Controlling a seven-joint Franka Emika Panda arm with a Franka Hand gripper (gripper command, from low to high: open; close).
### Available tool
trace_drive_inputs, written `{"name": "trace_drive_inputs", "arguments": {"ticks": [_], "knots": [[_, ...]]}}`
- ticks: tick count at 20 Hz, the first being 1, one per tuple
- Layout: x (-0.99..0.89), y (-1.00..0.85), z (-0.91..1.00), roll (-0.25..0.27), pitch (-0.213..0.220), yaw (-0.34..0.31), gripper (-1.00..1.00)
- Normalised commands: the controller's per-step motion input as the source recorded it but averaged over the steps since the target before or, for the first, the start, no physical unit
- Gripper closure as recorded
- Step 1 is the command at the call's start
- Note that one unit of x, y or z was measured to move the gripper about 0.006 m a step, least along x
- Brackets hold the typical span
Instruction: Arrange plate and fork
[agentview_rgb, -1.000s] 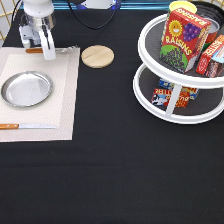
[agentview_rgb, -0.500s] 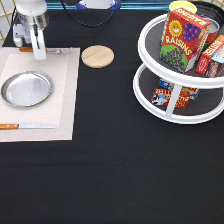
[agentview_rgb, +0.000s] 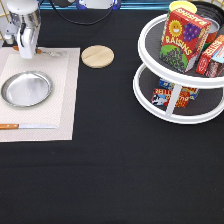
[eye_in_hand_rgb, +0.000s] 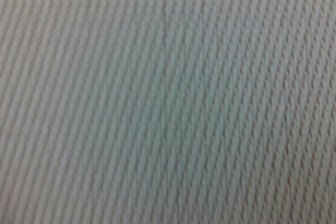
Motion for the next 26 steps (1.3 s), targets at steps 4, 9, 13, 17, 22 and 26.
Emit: {"name": "trace_drive_inputs", "arguments": {"ticks": [4,9,13,17,22,26], "knots": [[-0.25,-0.06,-0.06,0.098,-0.078,0.092,1.0],[-0.23,-0.02,0.01,0.09,-0.084,0.145,1.0],[0.41,-0.04,0.05,0.014,-0.016,-0.018,1.0],[0.11,-0.24,-0.01,0.068,-0.036,-0.151,1.0],[-0.27,-0.22,-0.14,0.081,-0.038,-0.209,1.0],[-0.36,0.03,-0.02,0.039,-0.052,-0.099,1.0]]}}
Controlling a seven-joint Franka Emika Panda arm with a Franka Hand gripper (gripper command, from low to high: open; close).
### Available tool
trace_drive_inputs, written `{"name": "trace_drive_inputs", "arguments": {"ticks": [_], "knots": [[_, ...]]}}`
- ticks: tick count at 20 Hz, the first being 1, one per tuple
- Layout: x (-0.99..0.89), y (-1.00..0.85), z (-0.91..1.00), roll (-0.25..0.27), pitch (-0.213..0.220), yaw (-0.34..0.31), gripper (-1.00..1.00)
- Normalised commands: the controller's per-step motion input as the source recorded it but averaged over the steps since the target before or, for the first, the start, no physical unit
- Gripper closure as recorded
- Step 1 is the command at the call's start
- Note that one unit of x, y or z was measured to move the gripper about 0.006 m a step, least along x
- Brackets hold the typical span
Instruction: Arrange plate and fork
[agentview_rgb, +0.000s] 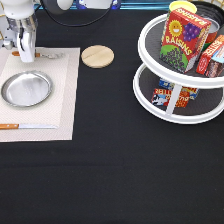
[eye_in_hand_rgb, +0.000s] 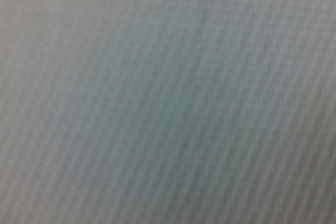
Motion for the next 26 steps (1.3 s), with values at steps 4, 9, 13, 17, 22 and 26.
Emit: {"name": "trace_drive_inputs", "arguments": {"ticks": [4,9,13,17,22,26], "knots": [[-0.13,0.17,0.0,0.009,-0.051,0.014,1.0],[0.03,0.15,-0.1,0.002,-0.069,0.027,1.0],[-0.03,0.03,-0.13,0.013,-0.086,0.017,1.0],[-0.18,-0.08,-0.01,0.021,-0.051,-0.009,-1.0],[-0.3,-0.16,0.02,0.014,-0.008,-0.021,-1.0],[-0.21,-0.18,0.0,0.003,-0.002,-0.011,-1.0]]}}
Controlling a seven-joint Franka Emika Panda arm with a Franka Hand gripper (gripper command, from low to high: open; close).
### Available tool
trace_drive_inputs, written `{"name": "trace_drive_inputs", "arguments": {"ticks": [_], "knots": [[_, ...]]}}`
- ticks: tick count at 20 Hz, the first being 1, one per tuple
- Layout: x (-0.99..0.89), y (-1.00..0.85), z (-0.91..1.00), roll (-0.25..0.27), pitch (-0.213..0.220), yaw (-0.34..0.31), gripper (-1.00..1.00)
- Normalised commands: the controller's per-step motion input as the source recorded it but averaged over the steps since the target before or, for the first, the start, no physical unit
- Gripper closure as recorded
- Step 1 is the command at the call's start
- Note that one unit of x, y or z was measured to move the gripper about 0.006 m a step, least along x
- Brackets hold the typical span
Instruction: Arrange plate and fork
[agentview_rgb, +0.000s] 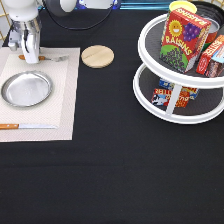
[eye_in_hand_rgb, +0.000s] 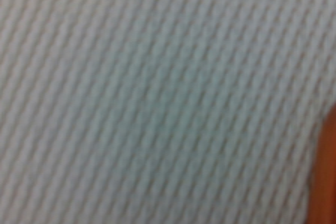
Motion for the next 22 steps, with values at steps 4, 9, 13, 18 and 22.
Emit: {"name": "trace_drive_inputs", "arguments": {"ticks": [4,9,13,18,22], "knots": [[-0.07,-0.02,0.46,0.013,0.0,0.034,-1.0],[0.21,0.38,1.0,-0.041,0.035,0.07,-1.0],[0.32,0.52,1.0,-0.074,0.083,0.113,-1.0],[0.31,0.43,0.63,-0.097,0.094,0.086,-1.0],[0.0,0.0,0.0,0.0,0.0,0.0,-1.0]]}}
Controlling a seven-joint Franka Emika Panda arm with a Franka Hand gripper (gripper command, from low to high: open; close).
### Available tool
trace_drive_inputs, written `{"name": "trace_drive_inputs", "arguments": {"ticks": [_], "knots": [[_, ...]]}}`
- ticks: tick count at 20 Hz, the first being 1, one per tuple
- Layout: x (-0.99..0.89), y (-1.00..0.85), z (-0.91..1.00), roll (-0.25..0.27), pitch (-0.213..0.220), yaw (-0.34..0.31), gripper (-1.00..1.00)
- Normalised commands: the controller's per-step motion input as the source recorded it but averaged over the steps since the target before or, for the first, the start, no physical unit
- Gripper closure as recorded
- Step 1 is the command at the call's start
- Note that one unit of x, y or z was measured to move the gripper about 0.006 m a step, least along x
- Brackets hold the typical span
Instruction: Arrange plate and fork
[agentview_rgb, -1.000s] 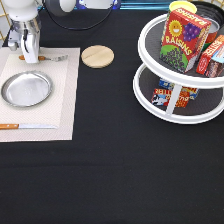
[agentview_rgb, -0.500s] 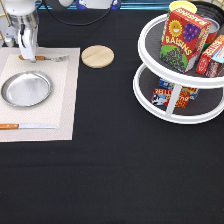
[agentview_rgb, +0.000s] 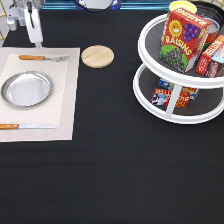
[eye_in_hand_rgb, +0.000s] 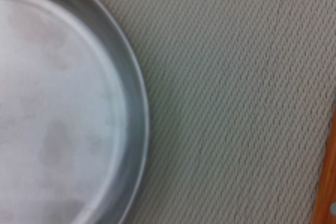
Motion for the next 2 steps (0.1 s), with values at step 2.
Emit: {"name": "trace_drive_inputs", "arguments": {"ticks": [2], "knots": [[0.0,0.0,0.0,0.0,0.0,0.0,-1.0]]}}
